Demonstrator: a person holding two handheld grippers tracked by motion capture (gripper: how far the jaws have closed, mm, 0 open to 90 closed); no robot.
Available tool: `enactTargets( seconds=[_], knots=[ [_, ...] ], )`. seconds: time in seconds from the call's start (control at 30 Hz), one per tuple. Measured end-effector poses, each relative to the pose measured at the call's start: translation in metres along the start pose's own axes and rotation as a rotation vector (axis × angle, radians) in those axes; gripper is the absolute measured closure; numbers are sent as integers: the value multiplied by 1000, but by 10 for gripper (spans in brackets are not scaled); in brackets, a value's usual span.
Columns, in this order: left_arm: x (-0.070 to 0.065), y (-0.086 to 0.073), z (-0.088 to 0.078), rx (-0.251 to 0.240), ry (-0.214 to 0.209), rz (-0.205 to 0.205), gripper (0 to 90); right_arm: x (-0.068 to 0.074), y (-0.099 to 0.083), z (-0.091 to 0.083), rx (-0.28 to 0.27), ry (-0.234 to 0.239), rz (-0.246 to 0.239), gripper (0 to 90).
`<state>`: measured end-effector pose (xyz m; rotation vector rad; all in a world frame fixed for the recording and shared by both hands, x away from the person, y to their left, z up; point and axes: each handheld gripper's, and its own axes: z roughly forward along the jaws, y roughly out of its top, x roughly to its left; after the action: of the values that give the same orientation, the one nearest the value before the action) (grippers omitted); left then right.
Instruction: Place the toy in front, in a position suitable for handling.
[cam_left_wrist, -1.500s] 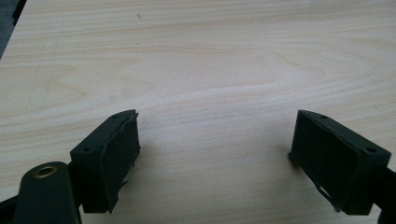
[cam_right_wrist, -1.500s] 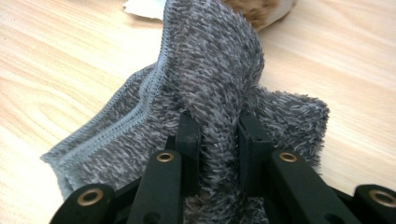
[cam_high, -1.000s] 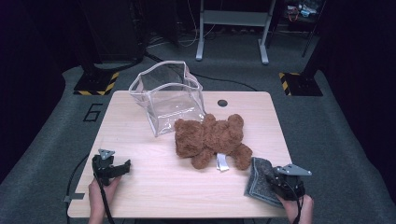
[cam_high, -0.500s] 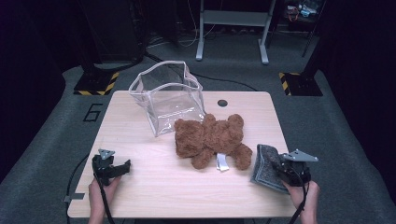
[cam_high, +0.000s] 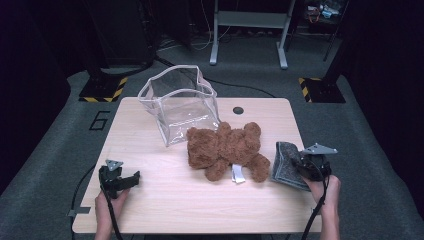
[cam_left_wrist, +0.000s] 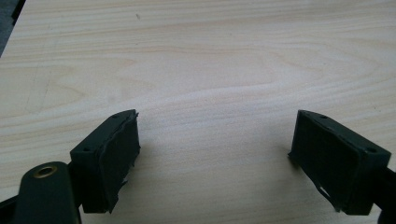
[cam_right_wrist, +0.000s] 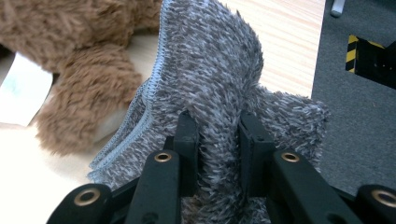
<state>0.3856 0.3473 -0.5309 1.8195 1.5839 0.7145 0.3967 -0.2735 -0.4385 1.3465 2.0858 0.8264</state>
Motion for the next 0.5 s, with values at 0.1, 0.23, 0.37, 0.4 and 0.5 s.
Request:
enactTargets(
  seconds=[0.1,0.23,0.37,0.4,0.5],
  knots=[
    [0,0,0,0,1,1,151,-3,2,6,3,-2,3,720],
    [0,0,0,0,1,1,151,-11,6,18,10,-7,6,716],
    [0,0,0,0,-1,1,151,-16,8,33,32,-18,17,715],
    [0,0,0,-1,0,1,151,-19,9,40,40,-18,19,715],
    [0,0,0,0,0,2,151,-23,9,48,39,-3,29,714]
  ],
)
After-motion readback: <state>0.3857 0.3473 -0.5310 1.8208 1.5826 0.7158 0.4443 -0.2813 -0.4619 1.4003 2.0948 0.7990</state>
